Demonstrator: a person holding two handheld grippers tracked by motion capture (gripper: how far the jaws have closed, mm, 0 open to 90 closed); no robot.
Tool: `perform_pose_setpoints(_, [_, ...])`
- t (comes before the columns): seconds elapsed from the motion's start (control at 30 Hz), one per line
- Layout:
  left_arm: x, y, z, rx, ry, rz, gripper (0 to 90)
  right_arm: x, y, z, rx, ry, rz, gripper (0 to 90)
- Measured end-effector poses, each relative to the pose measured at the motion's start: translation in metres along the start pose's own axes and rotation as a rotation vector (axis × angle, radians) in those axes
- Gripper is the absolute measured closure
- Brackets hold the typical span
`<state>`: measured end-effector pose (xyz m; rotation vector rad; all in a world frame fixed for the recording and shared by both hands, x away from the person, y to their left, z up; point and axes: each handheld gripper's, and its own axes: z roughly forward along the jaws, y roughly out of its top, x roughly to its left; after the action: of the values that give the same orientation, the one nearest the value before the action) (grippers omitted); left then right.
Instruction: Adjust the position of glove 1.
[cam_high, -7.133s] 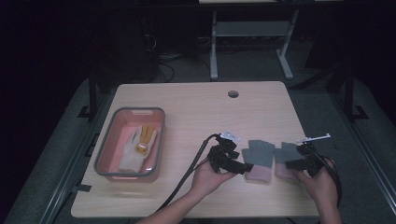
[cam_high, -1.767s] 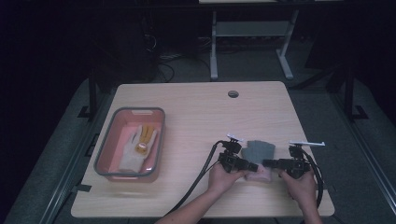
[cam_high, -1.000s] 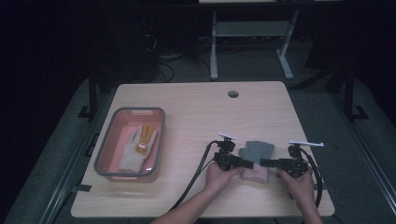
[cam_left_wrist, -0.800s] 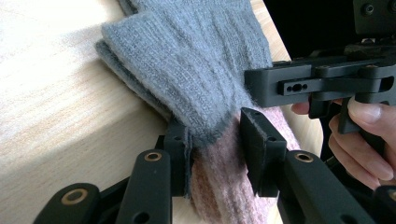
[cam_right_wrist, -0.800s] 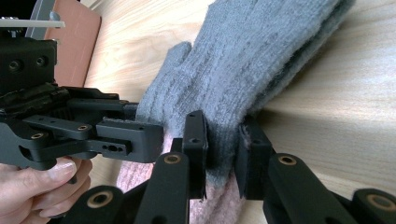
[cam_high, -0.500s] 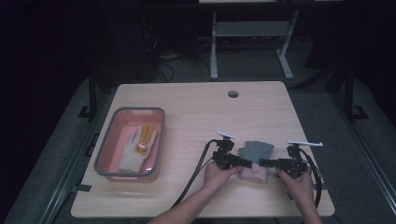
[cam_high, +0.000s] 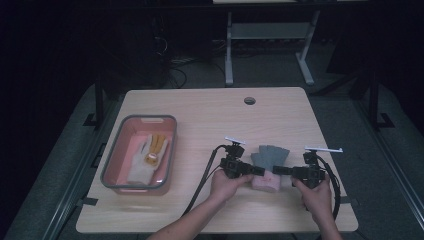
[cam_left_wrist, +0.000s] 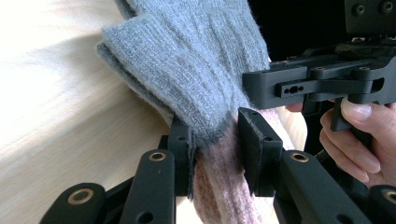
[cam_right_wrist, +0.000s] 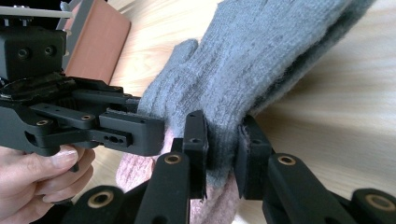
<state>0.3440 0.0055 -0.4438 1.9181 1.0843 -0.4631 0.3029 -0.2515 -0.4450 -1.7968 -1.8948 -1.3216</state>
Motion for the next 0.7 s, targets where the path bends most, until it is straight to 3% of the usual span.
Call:
perform_pose_setpoints(0.1, [-0.001,0.001,-0.008,-0.008,0.002,0.011,67.8,0.006,0.002,0.001,-0.003,0.002,-0.031,76.6])
perform_pose_setpoints(0.7, [0.001,0.005,-0.061,-0.07,0.014,0.047,67.7,0.052,0.021,0.014,0.008,0.029,-0.105,76.4])
